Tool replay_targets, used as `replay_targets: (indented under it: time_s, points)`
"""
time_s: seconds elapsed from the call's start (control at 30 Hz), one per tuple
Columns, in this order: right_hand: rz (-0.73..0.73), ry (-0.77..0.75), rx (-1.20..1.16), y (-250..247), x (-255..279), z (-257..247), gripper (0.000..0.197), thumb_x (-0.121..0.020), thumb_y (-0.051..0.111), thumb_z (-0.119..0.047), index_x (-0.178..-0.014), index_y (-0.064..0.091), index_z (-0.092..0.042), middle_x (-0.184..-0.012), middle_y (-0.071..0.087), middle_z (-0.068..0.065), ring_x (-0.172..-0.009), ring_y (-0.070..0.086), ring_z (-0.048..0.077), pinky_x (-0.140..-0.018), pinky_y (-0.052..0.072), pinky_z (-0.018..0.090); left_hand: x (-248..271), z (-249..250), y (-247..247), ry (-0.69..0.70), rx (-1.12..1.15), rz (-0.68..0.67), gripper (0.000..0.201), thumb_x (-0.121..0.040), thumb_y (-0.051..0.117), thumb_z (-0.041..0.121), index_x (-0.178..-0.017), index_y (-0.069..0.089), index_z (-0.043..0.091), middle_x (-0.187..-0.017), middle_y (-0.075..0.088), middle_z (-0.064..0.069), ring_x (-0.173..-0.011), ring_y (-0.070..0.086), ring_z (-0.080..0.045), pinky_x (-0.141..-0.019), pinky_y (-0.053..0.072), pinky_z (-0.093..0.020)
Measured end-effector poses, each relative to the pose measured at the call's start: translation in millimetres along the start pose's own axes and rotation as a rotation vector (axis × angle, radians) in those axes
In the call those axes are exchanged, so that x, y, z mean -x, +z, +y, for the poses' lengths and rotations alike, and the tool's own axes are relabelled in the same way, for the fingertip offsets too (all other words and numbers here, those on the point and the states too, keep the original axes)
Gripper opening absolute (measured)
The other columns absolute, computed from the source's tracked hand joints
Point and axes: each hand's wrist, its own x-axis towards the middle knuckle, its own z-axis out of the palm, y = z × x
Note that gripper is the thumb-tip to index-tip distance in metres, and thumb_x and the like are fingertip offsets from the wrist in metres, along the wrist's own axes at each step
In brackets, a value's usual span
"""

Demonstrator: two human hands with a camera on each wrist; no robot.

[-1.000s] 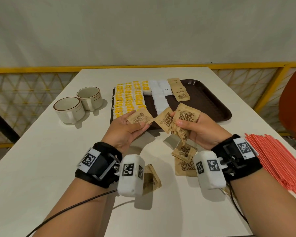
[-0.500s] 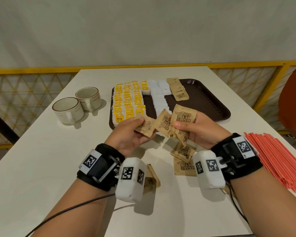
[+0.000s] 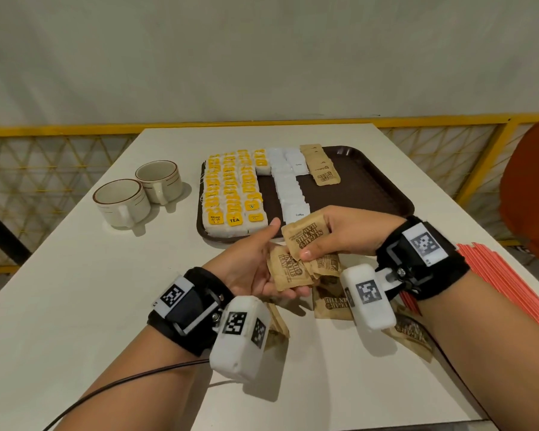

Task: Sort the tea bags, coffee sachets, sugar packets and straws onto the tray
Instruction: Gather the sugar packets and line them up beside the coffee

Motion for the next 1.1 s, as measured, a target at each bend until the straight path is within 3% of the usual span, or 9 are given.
replay_targets:
  time_s: [0.1, 0.27, 0.4, 0.53, 0.67, 0.77, 0.87, 1.0, 1.1]
  points:
    - [0.04, -0.062, -0.092, 2.5, -2.6, 1.1, 0.031, -0.086, 0.06, 0.003, -0.113, 0.063, -0.014, -0.11, 0.069, 0.012, -0.1, 0.067, 0.021, -0.087, 0.054, 0.031, -1.2, -1.2, -0.4, 0.022, 0.078, -0.024, 0.073, -0.093, 0.026, 0.063, -0.125, 0.056, 0.004, -0.106, 0.063, -0.029, -0.074, 0.068, -0.033, -0.052, 0.057, -0.029]
    - [0.188, -0.13, -0.418, 0.1, 0.2, 11.6, 0.028, -0.079, 0.061, -0.003, -0.107, 0.062, -0.004, -0.098, 0.072, 0.01, -0.092, 0.069, 0.021, -0.078, 0.057, 0.032, -2.6, 0.4, -5.4, 0.136, 0.341, 0.056, 0.056, -0.094, 0.039, 0.051, -0.119, 0.059, 0.005, -0.101, 0.065, -0.027, -0.074, 0.069, -0.035, -0.057, 0.059, -0.033]
    - [0.204, -0.126, -0.603, 4.7, 2.3, 23.1, 0.041, -0.068, 0.069, -0.01, -0.108, 0.063, -0.002, -0.096, 0.072, 0.015, -0.084, 0.071, 0.022, -0.071, 0.058, 0.029, -3.4, 1.8, -5.0, 0.262, 0.409, 0.064, 0.06, -0.081, 0.054, 0.042, -0.131, 0.051, 0.01, -0.115, 0.059, -0.023, -0.082, 0.062, -0.031, -0.063, 0.057, -0.03]
    - [0.257, -0.122, -0.661, 8.0, 3.5, 28.9, 0.039, -0.075, 0.06, 0.0, -0.114, 0.058, 0.004, -0.089, 0.072, 0.012, -0.076, 0.071, 0.018, -0.065, 0.057, 0.025, -1.3, 2.6, -5.0, 0.329, 0.453, 0.086, 0.06, -0.075, 0.055, 0.029, -0.131, 0.049, 0.008, -0.127, 0.048, -0.024, -0.084, 0.057, -0.03, -0.064, 0.056, -0.029]
    - [0.258, -0.133, -0.673, 6.3, 5.5, 27.5, 0.049, -0.066, 0.069, -0.007, -0.113, 0.059, 0.002, -0.089, 0.072, 0.01, -0.077, 0.071, 0.016, -0.065, 0.057, 0.024, -7.1, 3.1, -4.4, 0.376, 0.457, 0.191, 0.033, -0.091, 0.041, 0.01, -0.121, 0.053, 0.005, -0.112, 0.061, -0.018, -0.071, 0.056, -0.021, -0.055, 0.053, -0.022]
    - [0.267, -0.129, -0.691, 6.5, 6.1, 28.0, 0.053, -0.063, 0.069, -0.008, -0.114, 0.058, 0.003, -0.088, 0.072, 0.009, -0.075, 0.071, 0.015, -0.064, 0.056, 0.023, -10.0, 1.7, -4.1, 0.396, 0.385, 0.234, 0.028, -0.097, 0.039, 0.016, -0.112, 0.06, 0.008, -0.091, 0.07, -0.008, -0.059, 0.054, -0.013, -0.048, 0.046, -0.019]
    - [0.274, -0.12, -0.698, 8.4, 5.1, 29.1, 0.061, -0.06, 0.071, -0.01, -0.118, 0.056, 0.007, -0.088, 0.071, 0.011, -0.074, 0.07, 0.015, -0.063, 0.056, 0.024, -9.2, 1.0, -4.3, 0.426, 0.373, 0.244, 0.029, -0.095, 0.041, 0.02, -0.107, 0.064, 0.008, -0.077, 0.068, -0.003, -0.066, 0.058, -0.016, -0.055, 0.049, -0.022]
    - [0.245, -0.095, -0.69, 10.4, 5.0, 29.6, 0.037, -0.071, 0.062, -0.003, -0.109, 0.059, 0.001, -0.082, 0.072, 0.009, -0.07, 0.07, 0.015, -0.062, 0.057, 0.024, -8.7, 2.6, -4.5, 0.488, 0.53, 0.205, 0.026, -0.094, 0.038, 0.006, -0.101, 0.062, 0.002, -0.082, 0.071, -0.012, -0.086, 0.067, -0.027, -0.074, 0.057, -0.034]
    - [0.205, -0.062, -0.644, 14.1, 3.6, 29.6, 0.031, -0.074, 0.06, -0.002, -0.105, 0.062, -0.003, -0.086, 0.072, 0.009, -0.075, 0.07, 0.016, -0.066, 0.057, 0.026, -10.1, 3.0, -3.3, 0.481, 0.337, 0.259, 0.019, -0.094, 0.045, 0.005, -0.102, 0.062, 0.005, -0.076, 0.068, -0.006, -0.067, 0.065, -0.016, -0.062, 0.056, -0.028]
